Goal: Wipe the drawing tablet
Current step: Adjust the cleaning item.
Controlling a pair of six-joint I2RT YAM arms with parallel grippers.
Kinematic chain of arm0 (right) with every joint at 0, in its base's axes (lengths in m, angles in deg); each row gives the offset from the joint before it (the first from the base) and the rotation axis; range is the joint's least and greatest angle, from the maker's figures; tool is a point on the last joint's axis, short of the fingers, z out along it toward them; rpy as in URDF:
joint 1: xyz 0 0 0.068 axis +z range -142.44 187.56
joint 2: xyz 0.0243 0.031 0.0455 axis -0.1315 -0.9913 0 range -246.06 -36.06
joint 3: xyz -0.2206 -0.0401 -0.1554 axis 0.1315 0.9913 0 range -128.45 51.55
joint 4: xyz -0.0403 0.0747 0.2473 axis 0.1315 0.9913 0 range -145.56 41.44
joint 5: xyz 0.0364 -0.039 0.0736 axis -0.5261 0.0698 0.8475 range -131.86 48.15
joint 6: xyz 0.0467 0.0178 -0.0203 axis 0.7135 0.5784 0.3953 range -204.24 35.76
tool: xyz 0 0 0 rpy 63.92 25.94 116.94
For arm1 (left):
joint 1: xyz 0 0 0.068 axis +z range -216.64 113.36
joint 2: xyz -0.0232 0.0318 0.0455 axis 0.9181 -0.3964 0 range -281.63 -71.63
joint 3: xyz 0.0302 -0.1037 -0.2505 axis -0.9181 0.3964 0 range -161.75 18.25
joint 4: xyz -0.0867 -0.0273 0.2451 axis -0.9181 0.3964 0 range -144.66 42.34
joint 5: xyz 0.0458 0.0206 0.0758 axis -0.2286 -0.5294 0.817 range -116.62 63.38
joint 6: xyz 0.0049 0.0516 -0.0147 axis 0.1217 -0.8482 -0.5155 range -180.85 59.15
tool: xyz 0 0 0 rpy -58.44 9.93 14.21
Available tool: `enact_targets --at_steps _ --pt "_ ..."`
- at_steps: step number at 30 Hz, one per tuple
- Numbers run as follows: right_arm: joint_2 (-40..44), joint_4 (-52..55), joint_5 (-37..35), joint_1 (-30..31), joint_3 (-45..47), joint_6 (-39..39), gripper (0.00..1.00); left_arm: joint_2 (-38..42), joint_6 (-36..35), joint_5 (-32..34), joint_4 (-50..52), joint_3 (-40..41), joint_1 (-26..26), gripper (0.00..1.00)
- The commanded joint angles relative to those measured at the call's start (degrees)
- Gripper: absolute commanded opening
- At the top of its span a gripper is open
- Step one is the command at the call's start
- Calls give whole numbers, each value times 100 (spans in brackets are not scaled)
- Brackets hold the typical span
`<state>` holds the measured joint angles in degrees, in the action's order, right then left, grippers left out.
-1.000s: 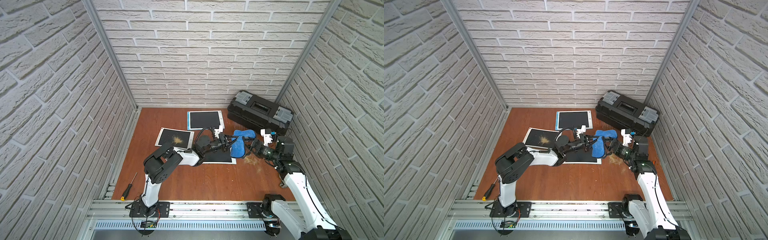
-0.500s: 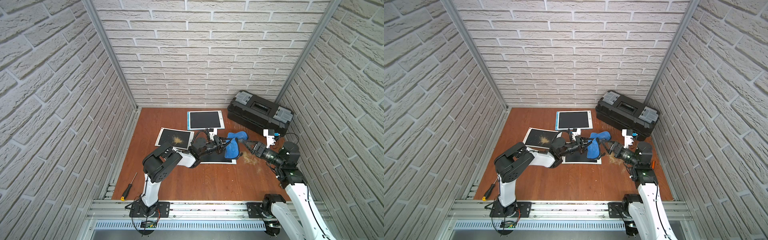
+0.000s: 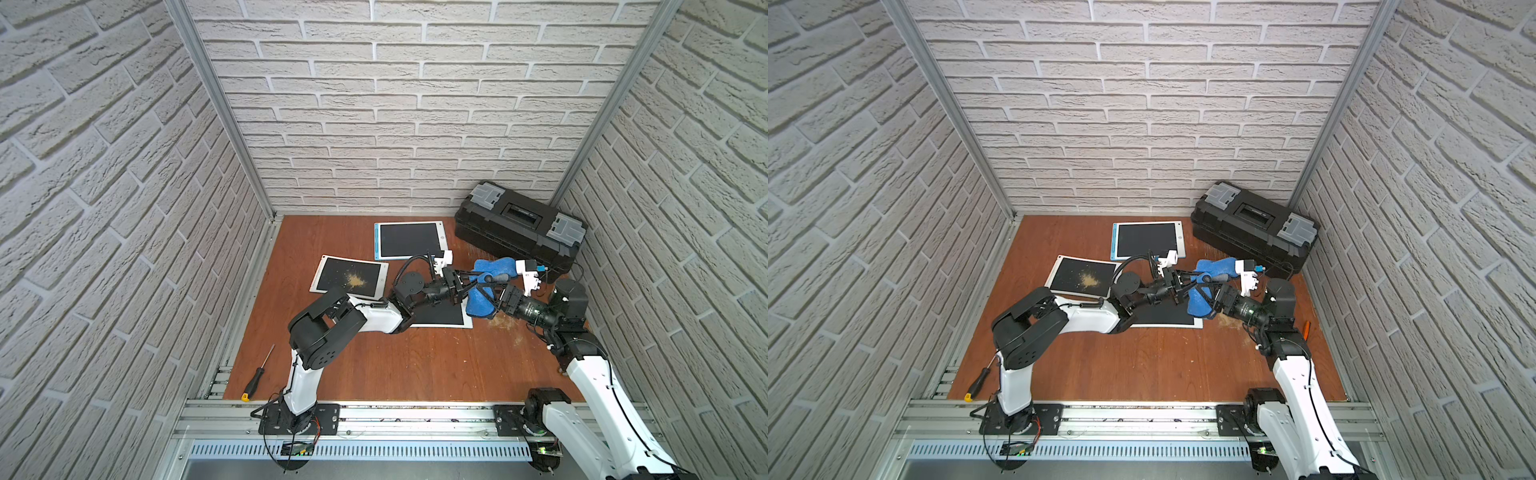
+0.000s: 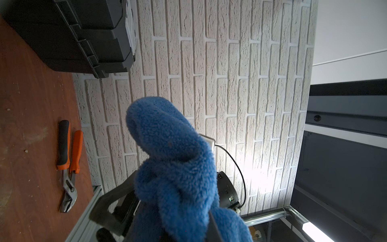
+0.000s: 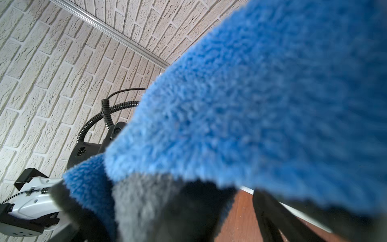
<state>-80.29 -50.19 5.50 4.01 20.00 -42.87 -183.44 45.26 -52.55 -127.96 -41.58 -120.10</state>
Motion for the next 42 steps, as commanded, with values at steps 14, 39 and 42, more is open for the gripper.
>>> enact_targets --at_steps 14,39,42 --pt "362 -874 -183 -40 -84 219 84 458 112 -102 -694 183 -350 0" --pt "438 1762 -1716 28 -1060 -945 3 2374 -2227 -819 2482 2096 1505 71" --pt "31 2677 -2803 413 -1608 -1627 3 3546 -4933 356 7079 1206 1299 69"
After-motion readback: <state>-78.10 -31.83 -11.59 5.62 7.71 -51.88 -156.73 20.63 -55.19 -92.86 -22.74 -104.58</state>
